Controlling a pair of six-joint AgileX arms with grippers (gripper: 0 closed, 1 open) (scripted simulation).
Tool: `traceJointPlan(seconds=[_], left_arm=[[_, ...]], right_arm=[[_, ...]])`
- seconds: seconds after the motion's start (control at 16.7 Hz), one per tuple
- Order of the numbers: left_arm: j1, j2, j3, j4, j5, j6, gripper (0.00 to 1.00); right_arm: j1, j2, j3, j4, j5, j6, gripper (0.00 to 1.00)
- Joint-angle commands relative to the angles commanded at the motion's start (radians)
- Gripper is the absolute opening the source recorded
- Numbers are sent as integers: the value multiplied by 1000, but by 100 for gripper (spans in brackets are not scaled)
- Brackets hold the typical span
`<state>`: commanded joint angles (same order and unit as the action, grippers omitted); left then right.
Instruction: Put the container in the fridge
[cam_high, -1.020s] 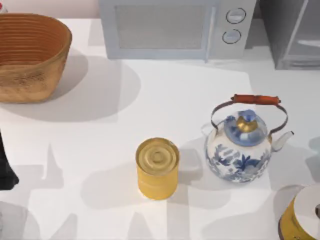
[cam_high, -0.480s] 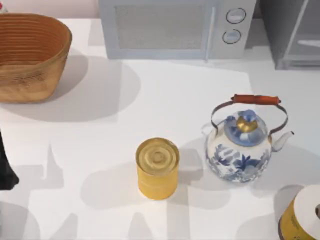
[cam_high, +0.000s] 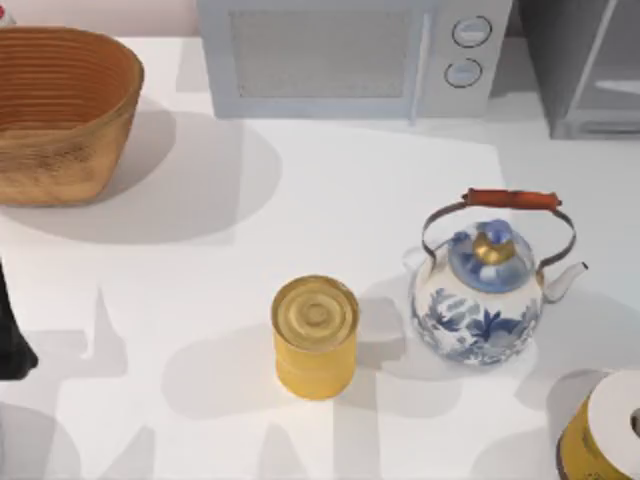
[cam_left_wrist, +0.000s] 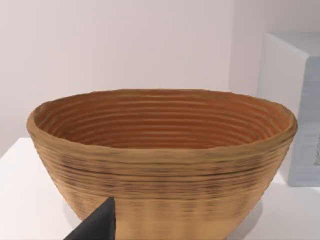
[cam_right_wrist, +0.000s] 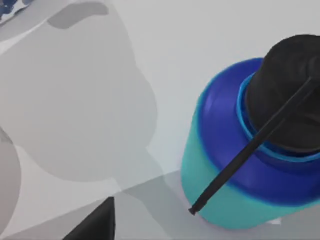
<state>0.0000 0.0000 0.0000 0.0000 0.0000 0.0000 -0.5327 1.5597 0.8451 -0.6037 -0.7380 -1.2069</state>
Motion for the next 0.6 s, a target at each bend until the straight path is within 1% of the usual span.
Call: traceJointPlan(seconds=[0.3, 0.6], left_arm=[[0, 0, 0, 0, 0, 0, 100], [0, 0, 0, 0, 0, 0, 100]], right_arm=[[13, 5, 0, 17, 3, 14, 100], [82, 86, -20, 178, 23, 109, 100]])
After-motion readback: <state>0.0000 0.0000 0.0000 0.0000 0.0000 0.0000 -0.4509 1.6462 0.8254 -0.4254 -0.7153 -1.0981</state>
